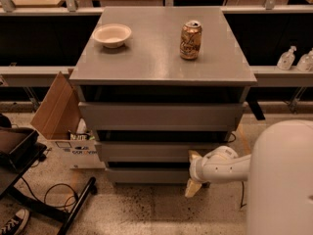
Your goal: Open bottom drawer
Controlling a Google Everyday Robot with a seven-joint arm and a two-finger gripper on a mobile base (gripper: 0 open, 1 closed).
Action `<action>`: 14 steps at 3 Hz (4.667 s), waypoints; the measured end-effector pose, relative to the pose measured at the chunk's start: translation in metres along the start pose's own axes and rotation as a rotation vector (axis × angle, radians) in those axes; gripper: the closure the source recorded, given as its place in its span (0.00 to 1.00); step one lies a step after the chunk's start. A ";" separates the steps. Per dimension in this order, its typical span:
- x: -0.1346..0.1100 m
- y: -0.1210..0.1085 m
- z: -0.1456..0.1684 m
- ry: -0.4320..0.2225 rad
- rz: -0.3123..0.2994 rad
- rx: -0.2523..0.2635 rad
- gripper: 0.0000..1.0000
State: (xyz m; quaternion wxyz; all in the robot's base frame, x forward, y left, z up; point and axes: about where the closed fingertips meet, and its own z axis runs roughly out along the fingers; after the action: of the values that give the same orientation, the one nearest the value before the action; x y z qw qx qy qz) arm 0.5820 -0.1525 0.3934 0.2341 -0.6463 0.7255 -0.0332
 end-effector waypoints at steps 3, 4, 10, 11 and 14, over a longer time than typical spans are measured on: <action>0.051 0.070 0.042 0.229 -0.037 -0.104 0.00; 0.052 0.071 0.042 0.275 -0.052 -0.086 0.00; 0.029 0.028 0.194 0.275 -0.070 -0.051 0.00; 0.025 0.021 0.212 0.262 -0.064 -0.058 0.00; 0.020 0.036 0.158 0.273 -0.076 -0.102 0.65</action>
Offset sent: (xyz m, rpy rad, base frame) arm -0.0834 -0.0025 -0.1101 -0.3328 0.0602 0.0802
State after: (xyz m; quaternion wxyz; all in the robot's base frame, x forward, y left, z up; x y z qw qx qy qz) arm 0.6080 -0.1251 0.2340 0.0988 -0.6738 0.7264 -0.0925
